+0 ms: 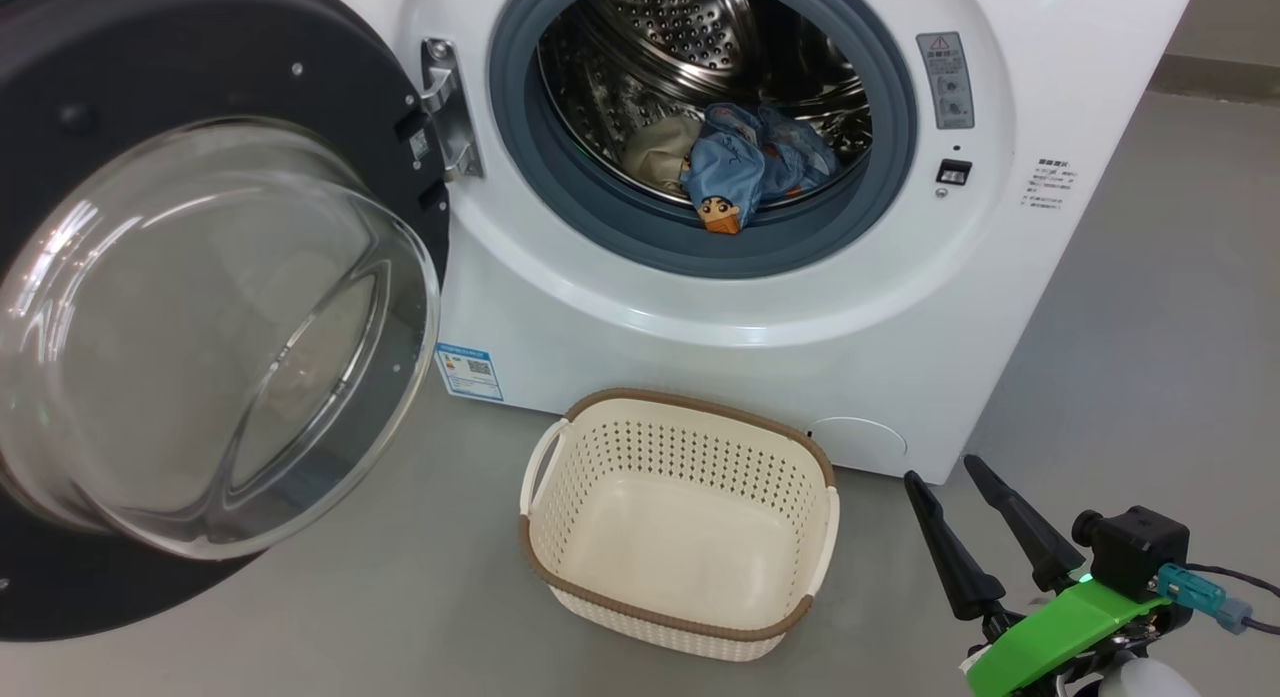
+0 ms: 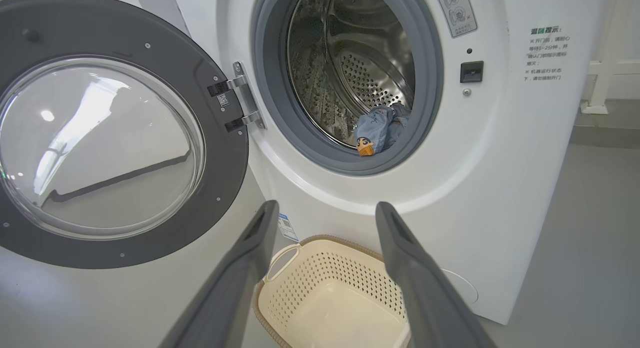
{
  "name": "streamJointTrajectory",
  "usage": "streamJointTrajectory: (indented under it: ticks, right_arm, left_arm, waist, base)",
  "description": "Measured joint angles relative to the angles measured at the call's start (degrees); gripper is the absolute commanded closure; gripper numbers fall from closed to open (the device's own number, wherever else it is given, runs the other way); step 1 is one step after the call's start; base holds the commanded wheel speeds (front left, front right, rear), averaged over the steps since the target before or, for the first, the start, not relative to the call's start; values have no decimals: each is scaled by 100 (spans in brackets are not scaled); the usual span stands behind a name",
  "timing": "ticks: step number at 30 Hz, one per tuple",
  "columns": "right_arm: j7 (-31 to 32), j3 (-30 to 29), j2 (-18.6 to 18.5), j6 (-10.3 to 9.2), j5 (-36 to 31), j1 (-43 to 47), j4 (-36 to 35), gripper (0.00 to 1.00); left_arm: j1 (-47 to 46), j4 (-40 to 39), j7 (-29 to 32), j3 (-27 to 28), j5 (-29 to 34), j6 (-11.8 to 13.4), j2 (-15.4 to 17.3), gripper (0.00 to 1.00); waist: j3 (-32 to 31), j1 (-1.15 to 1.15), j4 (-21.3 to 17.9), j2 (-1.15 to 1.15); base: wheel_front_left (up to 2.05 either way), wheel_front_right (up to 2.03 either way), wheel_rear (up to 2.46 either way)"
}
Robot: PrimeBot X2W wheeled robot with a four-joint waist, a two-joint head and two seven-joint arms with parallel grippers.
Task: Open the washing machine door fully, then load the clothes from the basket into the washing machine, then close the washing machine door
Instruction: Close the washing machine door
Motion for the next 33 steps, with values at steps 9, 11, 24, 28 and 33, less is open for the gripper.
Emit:
streamJointTrajectory:
  ticks: [9, 11, 24, 28, 33]
  right_arm:
    - [0, 27, -69, 0, 13, -4, 1, 0]
    - [0, 32, -81, 0, 47, -5, 2, 0]
    - [0, -16, -79, 0, 46, -5, 4, 0]
    - [0, -47, -16, 0, 46, -4, 14, 0]
    - [0, -91, 38, 0, 45, -2, 15, 0]
  left_arm:
    - [-111, 724, 458, -92, -281, -53, 138, 100]
    - [-112, 811, 581, -155, -322, -53, 149, 100]
    - [15, 537, 2101, -555, -825, -54, 402, 100]
    - [179, 286, 2680, -631, -1101, -54, 422, 100]
    - [460, -174, 3539, -822, -1383, -54, 410, 100]
  waist:
    - [79, 0, -105, 0]
    - [84, 0, -117, 0]
    - [37, 0, -93, 0]
    - [-3, 0, -66, 0]
    - [-71, 0, -27, 0]
  base:
    - [0, 0, 0]
    - [0, 0, 0]
    - [0, 0, 0]
    - [0, 0, 0]
    - [0, 0, 0]
